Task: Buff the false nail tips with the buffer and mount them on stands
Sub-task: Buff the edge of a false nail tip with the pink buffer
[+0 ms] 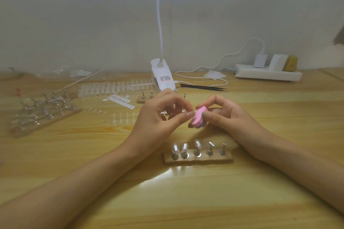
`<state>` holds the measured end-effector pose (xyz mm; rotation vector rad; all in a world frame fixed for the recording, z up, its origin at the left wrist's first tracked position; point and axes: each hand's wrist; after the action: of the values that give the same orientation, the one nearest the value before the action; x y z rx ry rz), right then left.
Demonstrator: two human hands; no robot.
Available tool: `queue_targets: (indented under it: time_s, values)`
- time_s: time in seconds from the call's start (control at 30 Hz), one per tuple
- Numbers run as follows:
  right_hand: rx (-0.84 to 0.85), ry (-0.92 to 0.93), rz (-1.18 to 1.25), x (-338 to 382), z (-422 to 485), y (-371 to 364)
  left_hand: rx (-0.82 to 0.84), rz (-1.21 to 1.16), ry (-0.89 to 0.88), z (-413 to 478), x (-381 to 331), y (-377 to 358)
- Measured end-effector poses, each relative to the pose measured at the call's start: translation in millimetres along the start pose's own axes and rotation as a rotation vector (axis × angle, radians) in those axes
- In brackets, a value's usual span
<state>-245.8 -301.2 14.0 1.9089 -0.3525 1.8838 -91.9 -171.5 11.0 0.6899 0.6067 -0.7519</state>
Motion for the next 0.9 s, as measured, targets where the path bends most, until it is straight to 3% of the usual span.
queue_targets:
  time_s: [0.13,0.27,0.37,0.5,0.6,0.7,0.83,0.9]
  values:
    - [0.111,-0.016,0.036,-0.1,-0.4,-0.6,0.009,-0.001,-0.005,0.0,-0.7,-0.1]
    - [-0.007,-0.017,-0.017,-0.5,-0.2,1.3,0.006,-0.007,-0.004,0.0,-0.6,-0.4]
    - [0.095,-0.014,0.027,-0.7,-0.8,0.9,0.015,0.001,-0.01,0.1,0.4,-0.3]
    - [0.002,-0.008,0.02,-0.7,-0.1,1.2,0.0,-0.001,0.003,0.3,0.9,-0.1]
    - [0.128,-0.015,0.035,-1.4,-1.2,1.3,0.011,0.003,-0.003,0.3,1.5,-0.4]
    - [-0.02,0.001,0.027,-1.1,-0.6,1.6,-0.001,-0.011,0.004,0.3,0.8,0.2]
    - [0.14,-0.022,0.027,-1.6,-2.4,-0.3,0.011,-0.01,-0.005,-0.2,-0.2,-1.1]
    - [0.058,-0.01,0.027,-1.3,-1.7,0.2,0.0,-0.014,0.003,0.4,0.3,-0.9]
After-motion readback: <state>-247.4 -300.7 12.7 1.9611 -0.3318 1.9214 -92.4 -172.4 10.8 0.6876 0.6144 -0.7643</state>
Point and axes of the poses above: each hand's wrist, its own z-axis towards the middle knuckle, its own y-axis out of the back of the hand, x = y × z, and after that the axes turned 7 degrees about -y, right-handed
